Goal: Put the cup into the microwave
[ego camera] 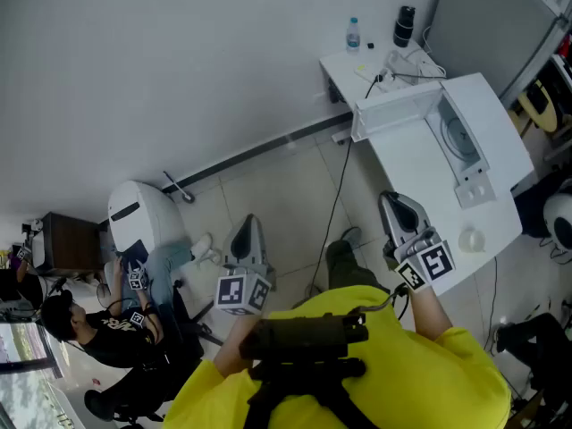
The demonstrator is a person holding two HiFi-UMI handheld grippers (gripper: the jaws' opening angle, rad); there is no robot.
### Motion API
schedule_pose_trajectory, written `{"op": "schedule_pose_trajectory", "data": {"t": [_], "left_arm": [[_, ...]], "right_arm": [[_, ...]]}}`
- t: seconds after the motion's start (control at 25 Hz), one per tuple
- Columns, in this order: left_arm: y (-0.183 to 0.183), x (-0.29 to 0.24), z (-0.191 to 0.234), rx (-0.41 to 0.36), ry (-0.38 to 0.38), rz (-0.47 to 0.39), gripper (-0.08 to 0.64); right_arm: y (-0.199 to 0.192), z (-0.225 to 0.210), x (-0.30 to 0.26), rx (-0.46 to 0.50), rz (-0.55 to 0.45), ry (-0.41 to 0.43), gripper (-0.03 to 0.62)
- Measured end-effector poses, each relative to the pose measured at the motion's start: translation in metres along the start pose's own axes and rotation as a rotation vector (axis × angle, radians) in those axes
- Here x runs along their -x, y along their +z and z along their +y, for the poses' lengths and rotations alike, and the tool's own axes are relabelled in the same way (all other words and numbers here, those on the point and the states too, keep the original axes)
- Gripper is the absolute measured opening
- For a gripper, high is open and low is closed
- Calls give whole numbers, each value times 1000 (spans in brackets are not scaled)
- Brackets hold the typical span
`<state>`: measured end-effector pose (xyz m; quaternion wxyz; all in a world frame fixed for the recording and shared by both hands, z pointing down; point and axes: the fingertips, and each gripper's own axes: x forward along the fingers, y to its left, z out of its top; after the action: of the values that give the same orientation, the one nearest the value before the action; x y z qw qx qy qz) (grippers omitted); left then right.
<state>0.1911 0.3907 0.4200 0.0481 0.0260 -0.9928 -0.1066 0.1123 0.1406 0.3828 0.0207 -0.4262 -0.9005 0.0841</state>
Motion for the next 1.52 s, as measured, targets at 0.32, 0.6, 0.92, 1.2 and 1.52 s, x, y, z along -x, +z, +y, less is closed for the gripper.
{"op": "schedule_pose_trajectory", "data": {"t": [0.32, 0.6, 0.92, 1.2, 1.52], "left_arm": [[25, -163, 7, -7, 29, 3, -17], [43, -291, -34, -38, -141, 20, -17], [21, -416, -181, -56, -659, 118, -11], [-2, -448, -287, -106, -1090, 202, -9], [-54, -432, -338, -193, -1373, 309, -9]], "right_arm": [[23, -124, -123, 10, -29, 33, 6], [39, -214, -136, 9, -42, -125, 41], [41, -300, -31, -11, -93, -658, 132], [31, -301, 71, -15, -153, -1199, 234], [-100, -265, 225, -193, -52, -1824, 552]]}}
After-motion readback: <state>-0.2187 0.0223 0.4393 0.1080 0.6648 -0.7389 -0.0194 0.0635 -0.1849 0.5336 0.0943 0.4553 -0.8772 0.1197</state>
